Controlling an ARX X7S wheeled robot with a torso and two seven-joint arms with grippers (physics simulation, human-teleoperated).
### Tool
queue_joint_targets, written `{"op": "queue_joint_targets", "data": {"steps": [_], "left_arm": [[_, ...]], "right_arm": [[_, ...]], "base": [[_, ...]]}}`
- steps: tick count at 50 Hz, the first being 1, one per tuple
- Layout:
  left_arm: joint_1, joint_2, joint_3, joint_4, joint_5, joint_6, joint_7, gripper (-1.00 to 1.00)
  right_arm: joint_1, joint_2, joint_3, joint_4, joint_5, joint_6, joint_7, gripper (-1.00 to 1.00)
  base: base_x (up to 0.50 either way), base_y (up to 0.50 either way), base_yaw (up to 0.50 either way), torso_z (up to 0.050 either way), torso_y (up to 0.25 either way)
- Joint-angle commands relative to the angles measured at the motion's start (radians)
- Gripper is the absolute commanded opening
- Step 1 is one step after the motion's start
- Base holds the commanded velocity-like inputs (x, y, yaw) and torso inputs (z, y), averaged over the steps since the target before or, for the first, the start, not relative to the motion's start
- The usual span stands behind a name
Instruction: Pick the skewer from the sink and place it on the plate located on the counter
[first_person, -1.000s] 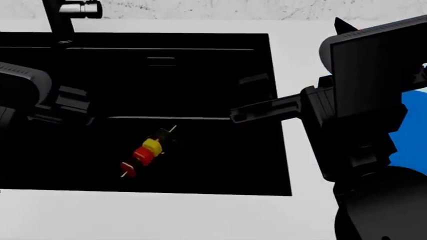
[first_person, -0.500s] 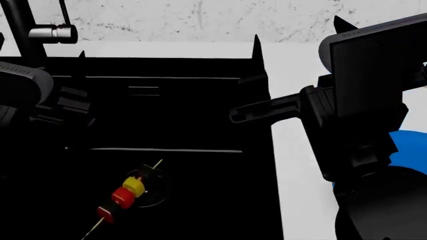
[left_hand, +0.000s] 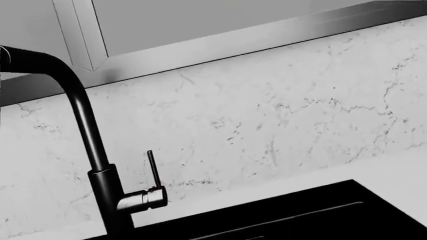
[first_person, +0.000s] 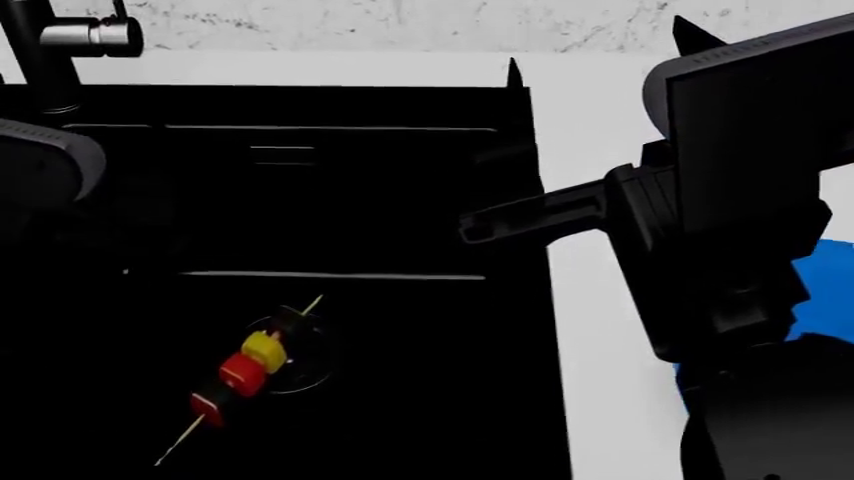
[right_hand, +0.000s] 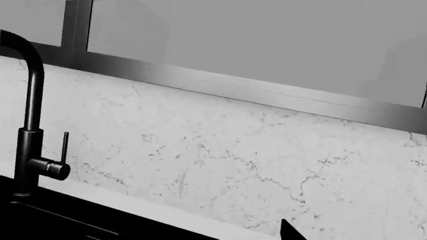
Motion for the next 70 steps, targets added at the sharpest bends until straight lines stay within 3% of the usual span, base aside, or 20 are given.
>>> {"op": "queue_joint_targets", "data": {"steps": [1,15,20,25,34,51,70], "left_arm": [[-0.013,0.01,0.013,0.002,0.045,-0.02,0.026,1.0],[-0.028,0.005,0.019,0.001,0.028,-0.065,0.025,1.0],[-0.075,-0.003,0.039,-0.015,0.016,-0.161,0.049,1.0],[-0.129,0.005,0.019,-0.082,-0.034,-0.272,0.112,1.0],[-0.182,-0.003,0.023,-0.266,-0.079,-0.291,0.161,1.0],[-0.263,0.011,0.08,-0.668,-0.106,-0.14,0.174,1.0],[-0.402,0.049,0.148,-1.329,-0.097,0.202,0.155,1.0]], "right_arm": [[0.014,-0.026,0.012,-0.018,-0.071,0.038,-0.055,1.0],[0.018,-0.017,0.004,-0.013,-0.065,0.04,-0.053,1.0],[0.023,-0.015,0.005,0.004,-0.064,0.032,-0.053,1.0],[0.037,-0.01,0.006,0.002,-0.059,0.04,-0.056,1.0],[0.055,-0.015,0.004,-0.007,-0.052,0.065,-0.048,1.0],[0.097,-0.006,0.007,-0.047,-0.037,0.136,-0.036,1.0],[0.077,0.006,0.007,-0.023,-0.033,0.099,-0.038,1.0]], "base": [[0.0,0.0,0.0,0.0,-0.25],[0.0,0.0,0.0,0.0,-0.179],[0.0,0.0,0.0,0.0,0.0],[0.0,0.0,0.0,0.0,0.0],[0.0,0.0,0.0,0.0,0.0],[0.0,0.0,0.0,0.0,0.0],[0.0,0.0,0.0,0.0,0.0]]}}
